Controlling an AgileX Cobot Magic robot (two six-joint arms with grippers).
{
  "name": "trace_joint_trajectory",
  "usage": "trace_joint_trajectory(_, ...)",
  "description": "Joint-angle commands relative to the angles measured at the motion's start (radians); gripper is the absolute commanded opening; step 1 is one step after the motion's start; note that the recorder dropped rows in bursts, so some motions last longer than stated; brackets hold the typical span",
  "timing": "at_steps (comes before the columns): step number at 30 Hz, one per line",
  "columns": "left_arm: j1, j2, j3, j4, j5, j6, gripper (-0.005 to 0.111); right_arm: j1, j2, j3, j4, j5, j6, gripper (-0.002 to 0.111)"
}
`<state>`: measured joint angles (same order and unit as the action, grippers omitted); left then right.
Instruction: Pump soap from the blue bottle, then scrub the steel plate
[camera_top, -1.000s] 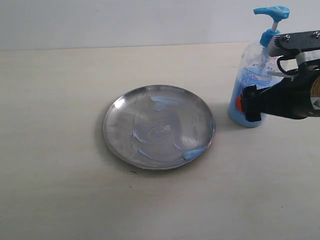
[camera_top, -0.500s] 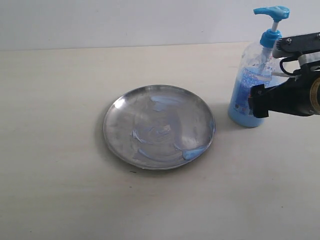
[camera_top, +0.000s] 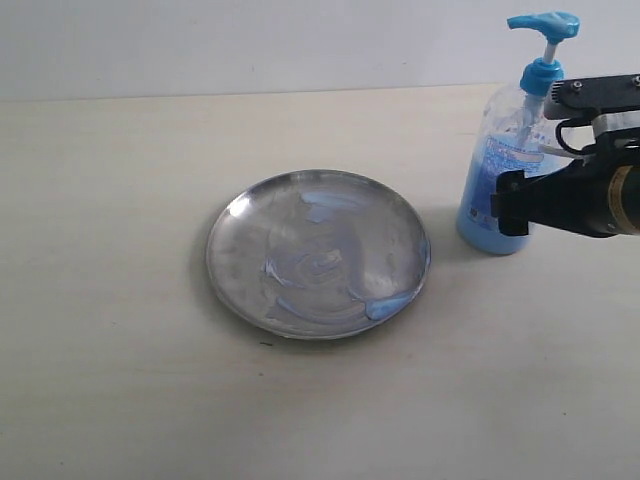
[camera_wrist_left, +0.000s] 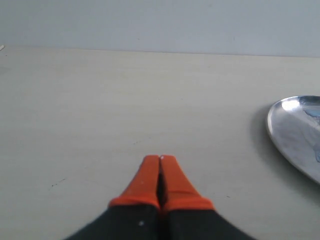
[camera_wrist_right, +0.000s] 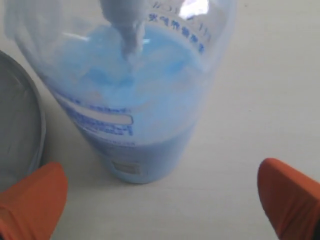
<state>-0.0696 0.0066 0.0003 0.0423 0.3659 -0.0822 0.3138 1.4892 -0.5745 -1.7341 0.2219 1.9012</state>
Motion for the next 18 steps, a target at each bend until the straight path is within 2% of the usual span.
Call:
trace_joint_trajectory(1, -0.004, -0.007, 0.0, 0.0, -0.012, 0.0, 0.0, 0.001, 0.002, -0.032, -0.01, -0.045, -0.026, 0.1)
trace_joint_trajectory(10, -0.004, -0.007, 0.0, 0.0, -0.012, 0.001, 0.0, 0.001, 0.002, -0.053, -0.01, -0.014, -0.034, 0.1)
trace_joint_trajectory(18, -0.004, -0.007, 0.0, 0.0, -0.012, 0.001, 0.0, 0.001, -0.03, -0.053, -0.01, -0.139, -0.062, 0.1)
